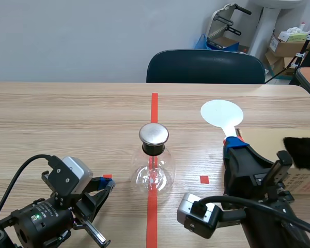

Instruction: Do the electroscope experiment

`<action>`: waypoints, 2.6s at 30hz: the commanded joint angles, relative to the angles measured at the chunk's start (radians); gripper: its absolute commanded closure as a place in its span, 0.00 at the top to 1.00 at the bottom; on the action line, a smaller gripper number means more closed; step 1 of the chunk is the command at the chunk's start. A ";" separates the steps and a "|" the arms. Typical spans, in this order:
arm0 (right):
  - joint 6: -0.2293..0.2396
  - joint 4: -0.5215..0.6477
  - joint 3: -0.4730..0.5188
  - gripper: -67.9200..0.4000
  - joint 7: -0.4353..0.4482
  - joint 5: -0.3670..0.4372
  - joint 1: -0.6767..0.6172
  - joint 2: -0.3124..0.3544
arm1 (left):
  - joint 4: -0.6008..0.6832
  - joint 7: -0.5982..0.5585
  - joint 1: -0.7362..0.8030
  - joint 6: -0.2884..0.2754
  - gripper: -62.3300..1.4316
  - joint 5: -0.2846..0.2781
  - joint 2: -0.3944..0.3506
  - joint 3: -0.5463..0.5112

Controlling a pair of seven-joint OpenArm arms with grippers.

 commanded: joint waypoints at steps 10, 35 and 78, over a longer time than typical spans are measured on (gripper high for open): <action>-0.061 0.002 0.003 0.02 -0.004 -0.001 0.011 0.008 | 0.015 -0.010 0.003 -0.003 0.11 -0.006 0.002 -0.007; -0.061 0.002 0.003 0.02 -0.004 -0.001 0.011 0.008 | 0.015 -0.010 0.003 -0.003 0.11 0.002 0.002 -0.007; -0.061 0.002 0.003 0.02 0.465 -0.001 0.010 0.008 | 0.015 -0.010 0.003 -0.003 0.11 0.002 0.003 -0.007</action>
